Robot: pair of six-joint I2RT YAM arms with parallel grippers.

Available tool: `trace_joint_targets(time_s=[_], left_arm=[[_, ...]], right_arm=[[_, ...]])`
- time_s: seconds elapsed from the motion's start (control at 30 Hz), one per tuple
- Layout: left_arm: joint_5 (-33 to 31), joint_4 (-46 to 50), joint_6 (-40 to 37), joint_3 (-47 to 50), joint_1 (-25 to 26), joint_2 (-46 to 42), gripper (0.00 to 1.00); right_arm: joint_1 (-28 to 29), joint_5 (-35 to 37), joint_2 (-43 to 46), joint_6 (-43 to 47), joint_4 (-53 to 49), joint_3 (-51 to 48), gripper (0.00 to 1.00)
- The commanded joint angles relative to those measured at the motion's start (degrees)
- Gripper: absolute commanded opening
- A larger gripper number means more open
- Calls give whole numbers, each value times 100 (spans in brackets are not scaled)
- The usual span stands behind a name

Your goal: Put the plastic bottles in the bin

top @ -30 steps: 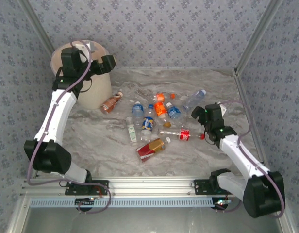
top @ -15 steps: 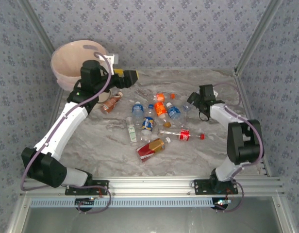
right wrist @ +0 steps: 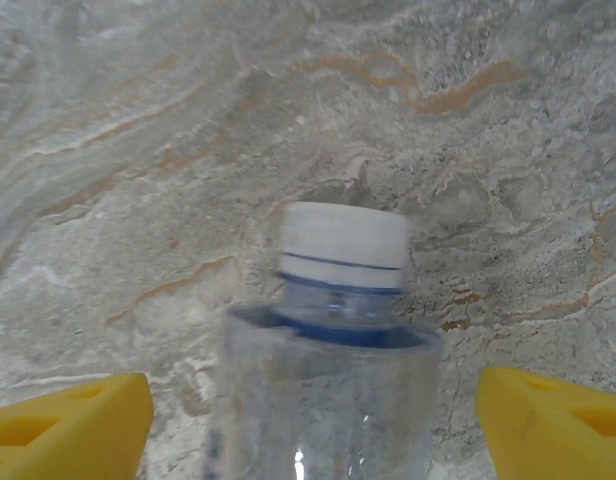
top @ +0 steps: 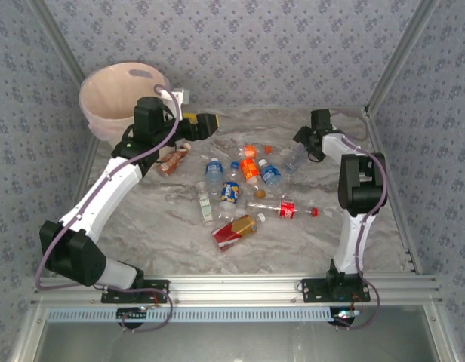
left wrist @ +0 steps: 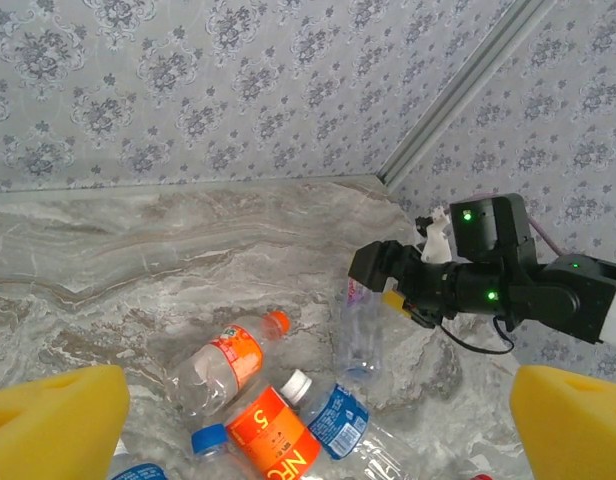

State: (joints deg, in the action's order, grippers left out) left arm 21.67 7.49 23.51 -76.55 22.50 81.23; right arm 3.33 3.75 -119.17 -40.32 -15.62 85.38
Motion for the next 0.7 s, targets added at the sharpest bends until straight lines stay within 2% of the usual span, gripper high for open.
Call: trace_joint_targets(time_s=[0.0,0.2,0.33,0.53,0.67], left_arm=[[2,-72,11,74,-18,54,98],[84,-128,289,306,-25,125,98],[300,-24,311,317,-20,162,98],[457,26,213,352,-9,196,98],[445,-26,325,369,31,254,98]], right_arm=[[-13,111,-255,-55,-339,279,85],[-32,0,-473,-65,-254,339,77],[-33,11,-349,-18,-19,131,67],[-28,115,472,227,845,-752,56],[-2,-78,1225,369,1220,-1394,55]])
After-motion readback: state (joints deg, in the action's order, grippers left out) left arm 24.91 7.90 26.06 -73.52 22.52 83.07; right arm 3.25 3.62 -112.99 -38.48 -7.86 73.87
